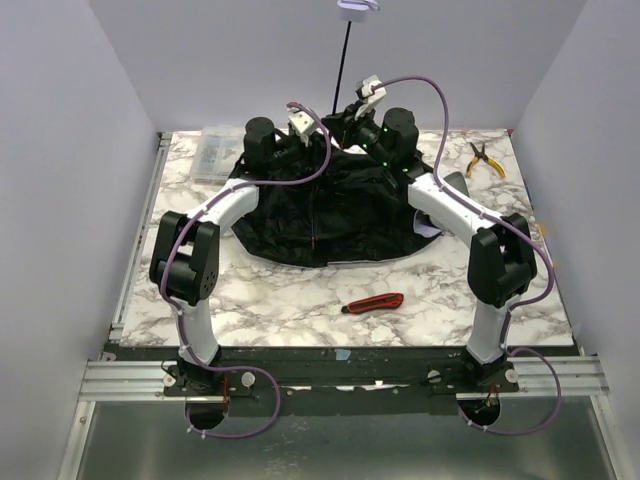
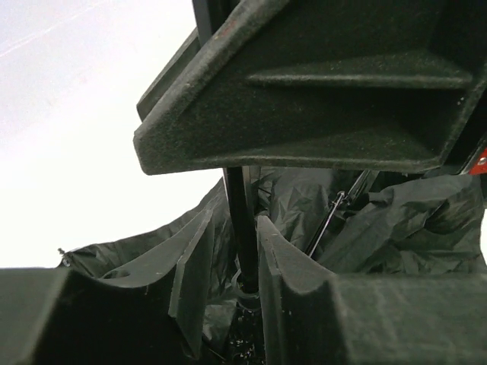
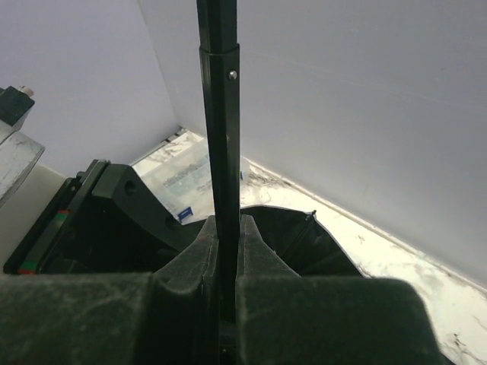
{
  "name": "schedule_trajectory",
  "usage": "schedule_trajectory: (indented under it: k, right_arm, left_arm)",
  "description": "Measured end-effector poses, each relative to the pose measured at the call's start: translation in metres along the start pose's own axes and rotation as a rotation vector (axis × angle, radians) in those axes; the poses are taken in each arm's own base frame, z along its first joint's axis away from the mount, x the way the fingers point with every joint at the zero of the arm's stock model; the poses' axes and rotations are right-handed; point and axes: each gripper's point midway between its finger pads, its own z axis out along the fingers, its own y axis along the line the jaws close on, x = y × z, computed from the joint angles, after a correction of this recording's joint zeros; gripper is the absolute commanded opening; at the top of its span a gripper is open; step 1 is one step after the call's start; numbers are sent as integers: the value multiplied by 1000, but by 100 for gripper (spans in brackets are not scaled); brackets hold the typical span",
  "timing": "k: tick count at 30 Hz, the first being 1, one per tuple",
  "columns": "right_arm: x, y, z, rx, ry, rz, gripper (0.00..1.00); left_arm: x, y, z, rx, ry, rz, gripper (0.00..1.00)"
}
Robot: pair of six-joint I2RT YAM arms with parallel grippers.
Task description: Open the umbrella
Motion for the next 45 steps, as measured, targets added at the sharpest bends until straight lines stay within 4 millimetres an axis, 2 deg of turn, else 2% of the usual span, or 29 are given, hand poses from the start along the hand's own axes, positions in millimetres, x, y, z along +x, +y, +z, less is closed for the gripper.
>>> schedule_trajectory:
  k: [4,9,16,21,28,32,45]
  right_arm:
    - [-6,-7,4,19,-2,10,1]
    - [-22,-7,12,19,-5,43,1]
    - [-28,-12,13,32,12,73,1]
    - [-31,-18,12,45,21,81,1]
    - [-55,-28,19,58,0,81,1]
    - [-68,-29,21,59,-20,76,1]
    - [-59,-35,17,71,21,125,1]
  left_arm:
    - [-2,2,7,-14,1,4,27]
    - [5,9,7,-40,30,-5,26]
    - [2,12,10,-45,55,-3,23]
    - [2,15,14,-51,84,-16,29]
    - [-17,30,20,-100,98,-4,29]
    - [-27,34,20,-115,102,-3,35]
    - [-14,31,14,-137,203,-88,46]
